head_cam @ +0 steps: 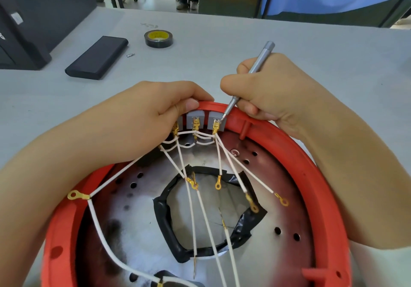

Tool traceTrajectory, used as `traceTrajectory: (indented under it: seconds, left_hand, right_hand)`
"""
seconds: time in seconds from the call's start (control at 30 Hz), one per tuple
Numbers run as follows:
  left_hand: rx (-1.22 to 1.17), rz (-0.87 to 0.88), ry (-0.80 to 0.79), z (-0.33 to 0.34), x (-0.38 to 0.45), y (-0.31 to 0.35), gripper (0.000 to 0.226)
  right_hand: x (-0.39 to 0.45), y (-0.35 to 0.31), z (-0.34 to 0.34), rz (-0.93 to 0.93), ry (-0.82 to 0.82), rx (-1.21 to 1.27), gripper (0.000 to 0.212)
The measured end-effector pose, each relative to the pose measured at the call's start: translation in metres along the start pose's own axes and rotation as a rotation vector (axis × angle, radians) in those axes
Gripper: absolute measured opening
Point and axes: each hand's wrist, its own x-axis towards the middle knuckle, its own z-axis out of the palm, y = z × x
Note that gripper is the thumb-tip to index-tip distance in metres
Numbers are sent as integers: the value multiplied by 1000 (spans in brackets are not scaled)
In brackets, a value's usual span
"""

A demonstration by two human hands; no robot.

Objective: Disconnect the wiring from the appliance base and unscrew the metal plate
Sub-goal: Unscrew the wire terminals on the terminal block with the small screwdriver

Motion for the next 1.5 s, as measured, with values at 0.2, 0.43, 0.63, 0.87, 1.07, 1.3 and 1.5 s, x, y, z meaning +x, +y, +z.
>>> traceTrajectory:
  seconds: [0.2, 0.43, 0.63, 0.87, 1.07, 1.3, 1.5]
  left_hand:
    - [-2, -7, -1, 0, -2, 1, 27]
    - [2, 6, 4, -1, -2, 1, 27]
    - [7, 4, 19, 0, -1, 0, 28]
    - [14, -5, 8, 0, 0, 1, 28]
    - [21, 4, 11, 0, 0, 1, 24]
    - [3, 14, 24, 1, -2, 3, 34]
    - [2, 2, 21, 0, -1, 1, 27]
  right_hand:
    - [-9, 4, 2, -167, 89, 55, 36]
    - [-9, 3, 3, -177, 90, -40, 35]
    - [-1, 2, 1, -48, 7, 26, 37]
    - [1, 0, 0, -17, -24, 53, 39]
    - [1, 1, 0, -1, -42, 73, 37]
    - [-3, 5, 0, -77, 13, 51, 38]
    - [-1, 3, 0, -75, -41, 36, 40]
